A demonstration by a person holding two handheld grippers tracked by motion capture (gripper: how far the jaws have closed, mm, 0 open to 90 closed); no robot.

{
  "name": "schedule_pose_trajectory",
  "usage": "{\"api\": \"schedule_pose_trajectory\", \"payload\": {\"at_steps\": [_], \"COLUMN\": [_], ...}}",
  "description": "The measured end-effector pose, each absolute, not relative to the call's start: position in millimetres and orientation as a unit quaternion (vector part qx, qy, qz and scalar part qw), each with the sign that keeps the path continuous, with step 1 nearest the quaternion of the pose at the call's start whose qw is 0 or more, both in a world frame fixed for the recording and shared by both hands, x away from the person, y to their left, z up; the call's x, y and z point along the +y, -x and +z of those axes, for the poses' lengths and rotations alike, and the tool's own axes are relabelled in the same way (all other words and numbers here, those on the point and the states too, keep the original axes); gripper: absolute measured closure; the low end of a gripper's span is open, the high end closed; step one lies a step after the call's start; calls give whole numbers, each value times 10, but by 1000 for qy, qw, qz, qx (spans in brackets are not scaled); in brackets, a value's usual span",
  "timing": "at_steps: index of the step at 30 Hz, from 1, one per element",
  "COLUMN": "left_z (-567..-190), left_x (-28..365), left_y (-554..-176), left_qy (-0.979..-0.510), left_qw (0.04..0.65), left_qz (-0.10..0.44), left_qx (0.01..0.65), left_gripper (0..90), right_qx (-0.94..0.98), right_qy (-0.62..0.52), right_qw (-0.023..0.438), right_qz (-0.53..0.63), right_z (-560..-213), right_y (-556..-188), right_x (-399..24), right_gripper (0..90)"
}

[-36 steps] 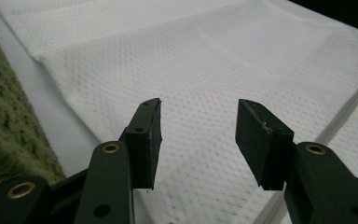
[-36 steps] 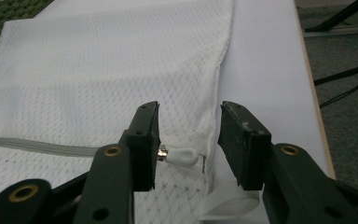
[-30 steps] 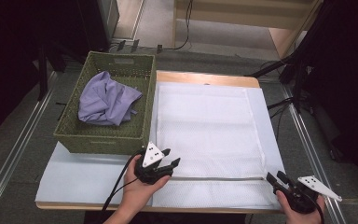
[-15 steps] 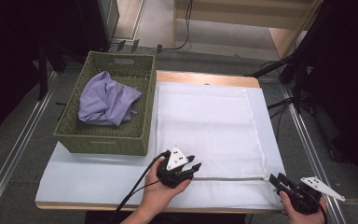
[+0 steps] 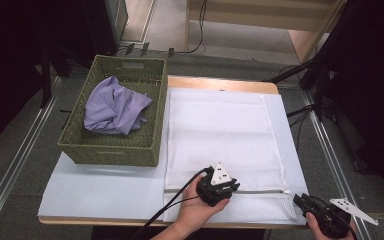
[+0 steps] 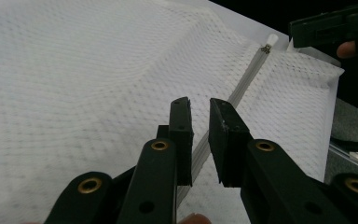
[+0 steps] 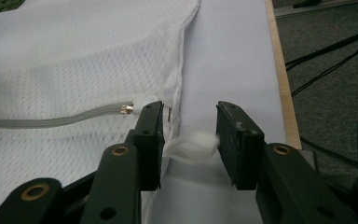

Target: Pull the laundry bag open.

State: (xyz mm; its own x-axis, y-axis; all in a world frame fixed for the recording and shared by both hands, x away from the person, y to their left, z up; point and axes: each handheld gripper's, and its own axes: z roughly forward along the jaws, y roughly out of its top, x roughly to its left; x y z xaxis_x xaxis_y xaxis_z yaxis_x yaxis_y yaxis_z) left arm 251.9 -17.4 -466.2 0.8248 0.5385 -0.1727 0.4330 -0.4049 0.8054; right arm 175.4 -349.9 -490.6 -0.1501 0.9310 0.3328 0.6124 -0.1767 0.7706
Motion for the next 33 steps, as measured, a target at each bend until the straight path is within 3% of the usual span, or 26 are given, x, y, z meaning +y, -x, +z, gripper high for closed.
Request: {"api": "schedule_pose_trajectory", "payload": {"at_steps": [6,23,27,30,31,33], "left_z": [-4716,-4757,-4765,-4793,-4810,-4832], "left_x": [-359,-903,-967,-994,-999,-1005], "left_y": [-2537,-2640,-2667,-2682,-2685,-2700], "left_qy": [-843,-857,-856,-861,-862,-862], "left_qw": [455,443,444,437,433,430], "left_qz": [49,32,29,26,24,19], "left_qx": [283,263,264,260,263,268], "left_gripper": [799,818,811,802,798,796], "right_qx": [633,661,674,685,686,686], "right_qy": [-615,-590,-584,-575,-575,-573], "right_qw": [176,193,214,230,236,238], "right_qz": [437,422,399,383,379,380], "right_z": [-4979,-4979,-4967,-4963,-4964,-4966], "right_y": [-1799,-1802,-1798,-1795,-1794,-1797], "right_x": [-3416,-3261,-3207,-3186,-3192,-3200], "right_gripper": [545,549,600,676,738,759]}}
